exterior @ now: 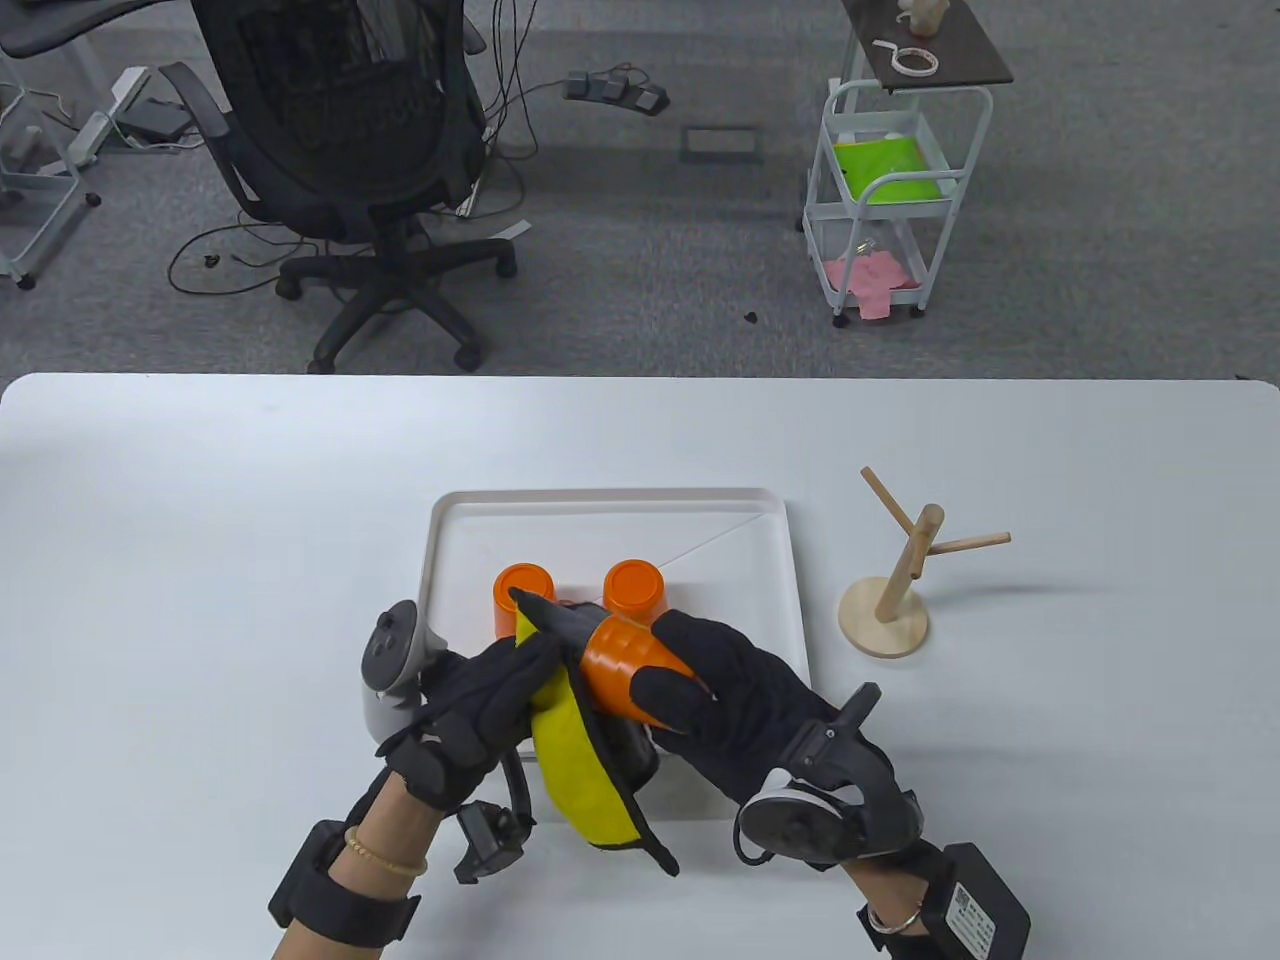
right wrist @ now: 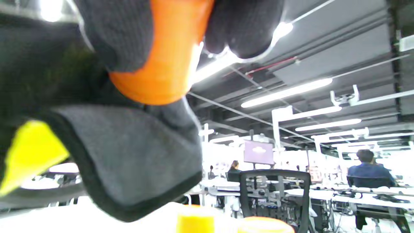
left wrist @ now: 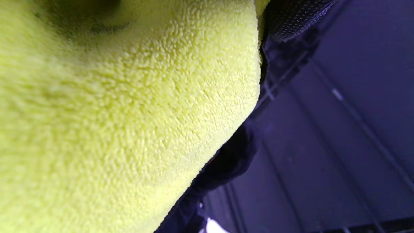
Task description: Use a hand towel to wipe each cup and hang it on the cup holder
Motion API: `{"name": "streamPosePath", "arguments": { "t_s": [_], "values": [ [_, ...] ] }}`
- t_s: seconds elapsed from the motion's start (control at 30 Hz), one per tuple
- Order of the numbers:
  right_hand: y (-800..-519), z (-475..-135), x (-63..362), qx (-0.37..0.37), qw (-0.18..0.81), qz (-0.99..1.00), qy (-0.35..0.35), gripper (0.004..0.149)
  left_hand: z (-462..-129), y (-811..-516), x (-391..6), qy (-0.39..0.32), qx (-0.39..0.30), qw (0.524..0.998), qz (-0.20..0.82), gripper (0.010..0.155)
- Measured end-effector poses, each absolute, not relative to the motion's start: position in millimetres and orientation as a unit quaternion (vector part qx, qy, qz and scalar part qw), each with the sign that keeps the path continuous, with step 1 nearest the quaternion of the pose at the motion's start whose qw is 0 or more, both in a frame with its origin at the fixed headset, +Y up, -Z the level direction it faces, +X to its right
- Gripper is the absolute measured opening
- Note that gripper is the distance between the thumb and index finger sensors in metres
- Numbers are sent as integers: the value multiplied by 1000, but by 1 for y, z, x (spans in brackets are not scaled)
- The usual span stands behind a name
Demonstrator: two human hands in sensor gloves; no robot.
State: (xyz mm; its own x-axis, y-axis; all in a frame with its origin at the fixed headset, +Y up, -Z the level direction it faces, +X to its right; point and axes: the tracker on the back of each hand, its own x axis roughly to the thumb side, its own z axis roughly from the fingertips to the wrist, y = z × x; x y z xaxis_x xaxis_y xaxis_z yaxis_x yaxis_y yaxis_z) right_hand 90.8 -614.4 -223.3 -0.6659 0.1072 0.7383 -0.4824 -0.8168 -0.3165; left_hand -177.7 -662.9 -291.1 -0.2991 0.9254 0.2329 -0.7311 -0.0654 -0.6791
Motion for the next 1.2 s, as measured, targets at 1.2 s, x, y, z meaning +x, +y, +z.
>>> {"name": "streamPosePath", "arguments": {
  "t_s": [1.2],
  "values": [
    [-632, -248, 91, 386, 441, 810, -16, 81, -254, -658, -133, -478, -65, 643, 595, 59]
  ]
}}
